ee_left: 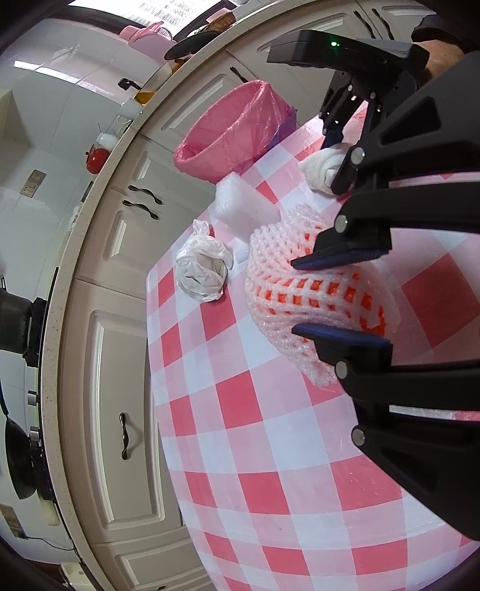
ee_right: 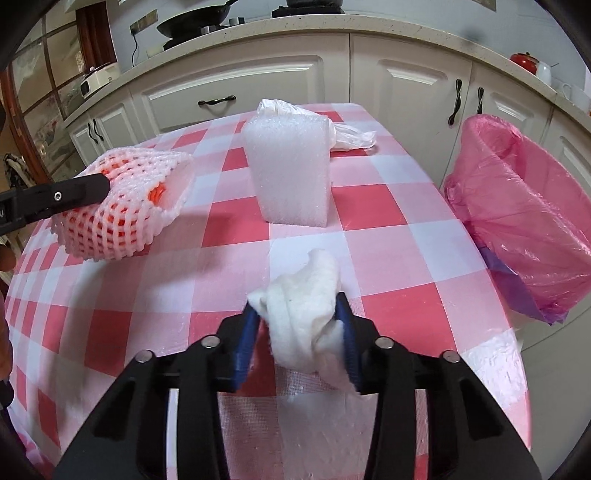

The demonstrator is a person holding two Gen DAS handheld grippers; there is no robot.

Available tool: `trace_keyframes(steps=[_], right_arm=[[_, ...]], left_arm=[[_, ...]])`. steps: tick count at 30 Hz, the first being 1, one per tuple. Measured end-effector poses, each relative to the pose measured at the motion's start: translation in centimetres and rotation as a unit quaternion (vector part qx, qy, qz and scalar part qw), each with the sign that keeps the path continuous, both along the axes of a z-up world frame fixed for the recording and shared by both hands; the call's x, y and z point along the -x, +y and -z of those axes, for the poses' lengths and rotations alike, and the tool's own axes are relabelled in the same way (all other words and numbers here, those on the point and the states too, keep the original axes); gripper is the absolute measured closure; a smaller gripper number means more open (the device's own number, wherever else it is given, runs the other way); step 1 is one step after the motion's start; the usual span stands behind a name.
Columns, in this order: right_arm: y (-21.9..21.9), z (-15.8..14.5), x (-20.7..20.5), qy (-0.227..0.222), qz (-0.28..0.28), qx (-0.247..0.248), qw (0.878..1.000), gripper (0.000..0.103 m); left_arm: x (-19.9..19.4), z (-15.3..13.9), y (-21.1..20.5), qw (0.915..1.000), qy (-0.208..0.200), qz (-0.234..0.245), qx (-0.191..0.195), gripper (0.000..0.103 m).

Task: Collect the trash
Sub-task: 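Grasp the orange-filled pink foam net with the left tool while the right tool grasps the white tissue, then carry the foam net and white tissue over the pink bin and open both tools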

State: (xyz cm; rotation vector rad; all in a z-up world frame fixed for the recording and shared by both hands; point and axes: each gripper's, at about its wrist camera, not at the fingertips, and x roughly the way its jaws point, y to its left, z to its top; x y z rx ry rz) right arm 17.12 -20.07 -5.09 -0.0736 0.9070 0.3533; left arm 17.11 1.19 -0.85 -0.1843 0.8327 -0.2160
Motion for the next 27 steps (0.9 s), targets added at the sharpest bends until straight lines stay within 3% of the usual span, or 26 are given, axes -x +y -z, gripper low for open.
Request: trace_keyframes(steps=[6, 17, 27], right_arm=[[-1.3, -1.9, 0.1, -0.021, 0.01, -0.012, 1.0, 0.068], [-7.8, -7.7, -0.7, -0.085, 0.067, -0.033, 0.994, 0.068], [-14.5, -11.3, -2.6, -0.126, 0.118, -0.034, 0.984, 0.068]], left_arm=[[-0.1, -1.1, -0.7, 0.9999, -0.015, 0.002, -0.003, 0.074], [-1.2, -4.7, -3.7, 0.9986, -0.049, 0.02, -0.009, 0.074], [-3.5, -7.5, -9.5, 0.9952, -0.074, 0.064, -0.008, 0.074]])
